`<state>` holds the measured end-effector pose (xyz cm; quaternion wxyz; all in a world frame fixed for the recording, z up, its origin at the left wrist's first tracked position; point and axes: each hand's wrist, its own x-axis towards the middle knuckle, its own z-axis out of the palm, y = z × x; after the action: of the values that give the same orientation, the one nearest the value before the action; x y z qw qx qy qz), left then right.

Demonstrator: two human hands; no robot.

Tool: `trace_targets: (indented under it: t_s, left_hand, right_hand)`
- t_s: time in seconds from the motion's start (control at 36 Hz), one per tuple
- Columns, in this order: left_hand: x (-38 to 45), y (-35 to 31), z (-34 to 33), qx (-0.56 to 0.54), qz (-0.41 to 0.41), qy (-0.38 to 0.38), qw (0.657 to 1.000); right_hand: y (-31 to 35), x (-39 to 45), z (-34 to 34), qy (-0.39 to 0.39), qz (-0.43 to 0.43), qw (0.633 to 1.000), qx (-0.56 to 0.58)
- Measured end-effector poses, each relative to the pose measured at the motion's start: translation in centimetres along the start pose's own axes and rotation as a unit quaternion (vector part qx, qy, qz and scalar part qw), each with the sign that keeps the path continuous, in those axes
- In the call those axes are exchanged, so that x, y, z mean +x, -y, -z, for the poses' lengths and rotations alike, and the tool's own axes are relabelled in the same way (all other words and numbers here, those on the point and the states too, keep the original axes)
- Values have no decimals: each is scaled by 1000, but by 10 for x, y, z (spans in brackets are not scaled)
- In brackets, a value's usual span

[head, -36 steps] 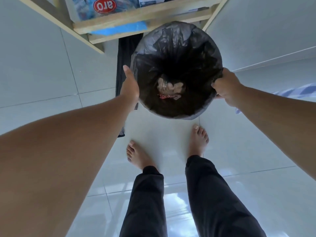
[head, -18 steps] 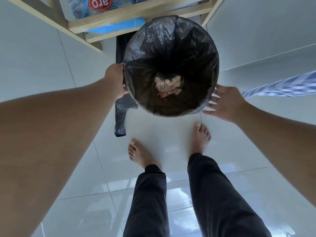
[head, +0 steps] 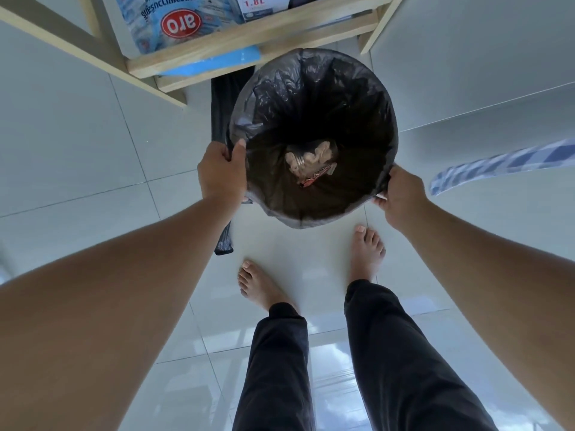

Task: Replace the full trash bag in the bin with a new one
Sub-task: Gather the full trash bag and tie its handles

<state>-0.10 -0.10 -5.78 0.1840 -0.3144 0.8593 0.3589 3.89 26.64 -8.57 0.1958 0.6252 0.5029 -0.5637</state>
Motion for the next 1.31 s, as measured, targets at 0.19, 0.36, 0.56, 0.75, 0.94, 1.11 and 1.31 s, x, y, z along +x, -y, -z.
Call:
trace_targets:
  t_s: [0.19,0.36,0.56,0.75,0.94,1.11,1.31]
  left_hand:
    - [-7,-12,3,-191,210,83,955]
    - [-13,-14,1,-288,277,88,913]
    - [-26,-26,-2,-363,320,91,870]
    - [-27,-27,-2,-405,333,108,845]
    - [-27,-25,2,-452,333,134,816]
    - [-30,-25,9,-454,308,145,823]
    - [-24,-35,11,-356,333,127,864]
  right_hand:
    - [16,3,18,94,0,990,108]
    - [16,-6,48,203,-54,960,183]
    - [-8,-15,52,260,-103,959,46]
    - [-27,-22,29,236,-76,964,-97]
    - [-39,-39,19,260,-74,933,-239]
    - [-48,-47,13,231,-73,964,-106]
    - [-42,-44,23,44,43,982,-179]
